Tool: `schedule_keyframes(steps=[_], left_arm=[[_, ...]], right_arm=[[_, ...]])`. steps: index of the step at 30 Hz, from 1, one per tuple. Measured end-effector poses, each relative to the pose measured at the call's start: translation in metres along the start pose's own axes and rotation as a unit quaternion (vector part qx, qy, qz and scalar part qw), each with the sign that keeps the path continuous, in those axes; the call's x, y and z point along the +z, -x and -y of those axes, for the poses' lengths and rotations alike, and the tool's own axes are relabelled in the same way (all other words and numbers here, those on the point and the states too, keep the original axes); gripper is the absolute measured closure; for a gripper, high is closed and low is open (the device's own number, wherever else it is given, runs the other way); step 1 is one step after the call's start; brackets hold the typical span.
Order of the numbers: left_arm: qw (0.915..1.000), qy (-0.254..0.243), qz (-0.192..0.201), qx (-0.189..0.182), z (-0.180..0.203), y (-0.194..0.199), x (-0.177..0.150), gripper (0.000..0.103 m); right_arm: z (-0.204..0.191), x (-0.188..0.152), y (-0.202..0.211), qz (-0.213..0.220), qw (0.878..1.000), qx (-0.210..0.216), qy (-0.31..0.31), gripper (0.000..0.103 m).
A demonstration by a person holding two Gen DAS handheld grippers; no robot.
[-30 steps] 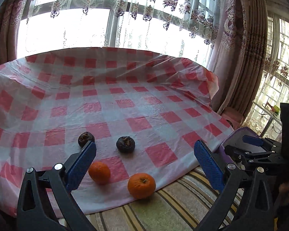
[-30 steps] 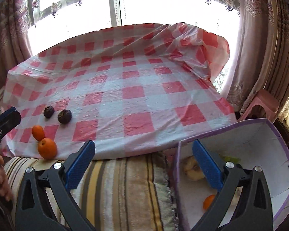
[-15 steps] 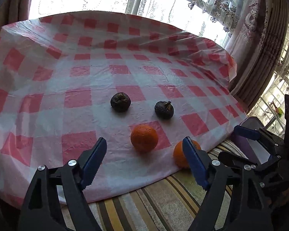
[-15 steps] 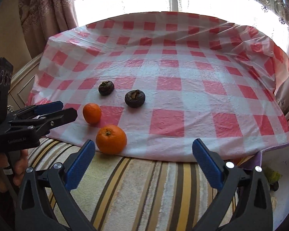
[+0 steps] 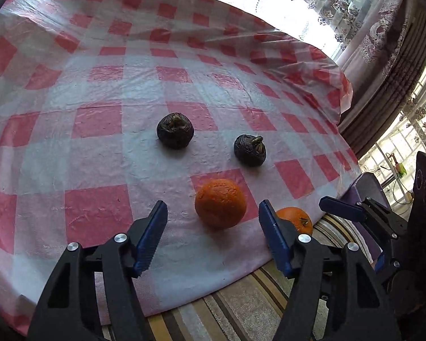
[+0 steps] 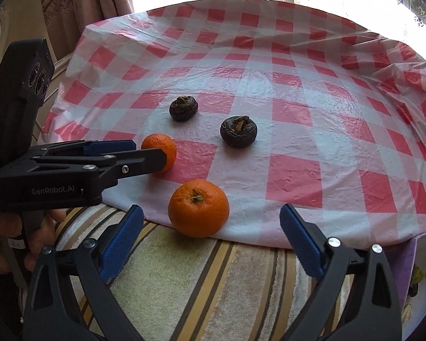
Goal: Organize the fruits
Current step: 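Grasp a large orange with the left tool while the right grasps a small orange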
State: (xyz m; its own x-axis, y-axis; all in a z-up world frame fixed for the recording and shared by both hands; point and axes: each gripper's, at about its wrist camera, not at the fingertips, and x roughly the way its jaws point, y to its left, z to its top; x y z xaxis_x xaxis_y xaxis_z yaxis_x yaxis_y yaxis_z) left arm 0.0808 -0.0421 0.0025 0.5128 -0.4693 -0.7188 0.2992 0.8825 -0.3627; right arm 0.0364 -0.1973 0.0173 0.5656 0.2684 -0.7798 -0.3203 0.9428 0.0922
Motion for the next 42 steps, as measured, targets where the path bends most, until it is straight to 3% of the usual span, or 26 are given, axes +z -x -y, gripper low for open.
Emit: schedule_keyframes(steps=[5,14,18,31,33,37,41,42], left_arm=[[0.9999,-0.009,-0.005,-0.009,0.003,-0.005,0.001,0.045],[0.9997,-0.013,-0.011,-0.019,0.005,-0.011,0.001,0.055],[0.9996,-0.015,-0.012,-0.019,0.006,-0.012,0.001,0.067],[0.9999,-0.003,0.004,-0.016,0.002,-0.008,0.000,0.068],[0.9999,-0.004,0.007,-0.013,0.002,-0.007,0.000,0.068],[0.9999,-0.005,0.010,-0.010,0.003,-0.006,-0.001,0.068],[0.9999,-0.009,0.014,-0.005,0.004,-0.004,-0.002,0.068],[0.9998,-0.010,0.015,-0.003,0.004,-0.004,-0.002,0.068]], right_arm=[[0.001,0.002,-0.008,-0.006,1.000,0.010,-0.008,0.020],[-0.001,0.004,-0.014,-0.011,1.000,0.017,-0.006,0.021],[0.000,0.004,-0.016,-0.013,1.000,0.019,-0.009,0.021],[0.004,0.004,-0.017,-0.013,1.000,0.020,-0.019,0.021],[0.004,0.004,-0.018,-0.015,1.000,0.019,-0.019,0.034],[0.006,0.002,-0.018,-0.016,0.999,0.020,-0.022,0.041],[0.002,0.001,-0.017,-0.013,0.999,0.034,-0.011,0.057],[0.001,0.001,-0.016,-0.012,0.999,0.030,-0.010,0.057]])
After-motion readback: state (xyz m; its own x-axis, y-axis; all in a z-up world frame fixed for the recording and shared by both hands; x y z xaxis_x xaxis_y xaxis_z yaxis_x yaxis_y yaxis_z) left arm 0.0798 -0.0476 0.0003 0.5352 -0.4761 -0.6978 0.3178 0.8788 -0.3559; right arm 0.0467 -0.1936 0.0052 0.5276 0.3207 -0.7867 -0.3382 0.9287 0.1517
